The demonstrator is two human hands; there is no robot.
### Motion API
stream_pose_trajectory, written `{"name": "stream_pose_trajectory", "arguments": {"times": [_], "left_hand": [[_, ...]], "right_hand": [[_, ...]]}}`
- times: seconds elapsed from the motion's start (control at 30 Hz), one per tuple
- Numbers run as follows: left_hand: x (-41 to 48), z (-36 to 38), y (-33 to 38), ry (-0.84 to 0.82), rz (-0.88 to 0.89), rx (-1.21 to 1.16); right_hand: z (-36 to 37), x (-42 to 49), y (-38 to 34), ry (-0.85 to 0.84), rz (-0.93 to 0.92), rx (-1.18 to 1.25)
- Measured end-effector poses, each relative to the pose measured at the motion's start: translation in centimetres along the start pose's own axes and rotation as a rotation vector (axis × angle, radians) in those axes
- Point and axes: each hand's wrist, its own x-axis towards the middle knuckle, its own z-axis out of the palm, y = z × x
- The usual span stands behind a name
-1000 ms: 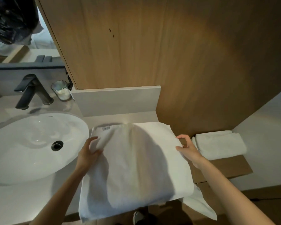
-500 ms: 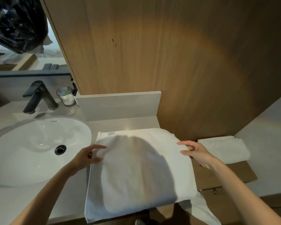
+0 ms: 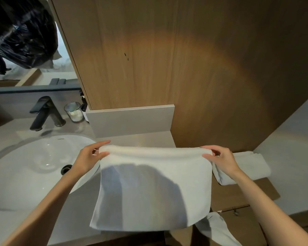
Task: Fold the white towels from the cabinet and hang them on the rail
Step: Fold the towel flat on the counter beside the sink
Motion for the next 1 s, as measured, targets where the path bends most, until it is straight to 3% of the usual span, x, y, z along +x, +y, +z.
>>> {"name": "stream_pose_trajectory", "arguments": {"times": [0.13, 0.3, 0.4, 0.47, 0.7, 1.0], "left_hand": [[0.7, 0.4, 0.0, -0.047, -0.054, -0.069], [-0.1, 0.2, 0.3, -0.268, -0.244, -0.267], [-0.3, -0.3, -0.1, -0.325, -0.291, -0.295], [-0.1, -0.3, -0.2, -0.278, -0.288, -0.226], [0.8, -0.8, 1.9, -0.024, -0.166, -0.009], [3.7, -3.6, 5.7, 0.167, 0.049, 0.252]], "right_hand": [[0.4, -0.2, 0.1, 0.003, 0.023, 0.04], [1.6, -0.9, -0.1, -0.047, 0.161, 0.161], [1.5, -1.4, -0.3, -0.17, 0.241, 0.224], [1.5, -1.5, 0.0, -0.209, 0.234, 0.187], [0.8, -0.7, -0.2, -0.052, 0.082, 0.029], [-1.3, 1.2, -4.5, 0.008, -0.175, -0.39]]}}
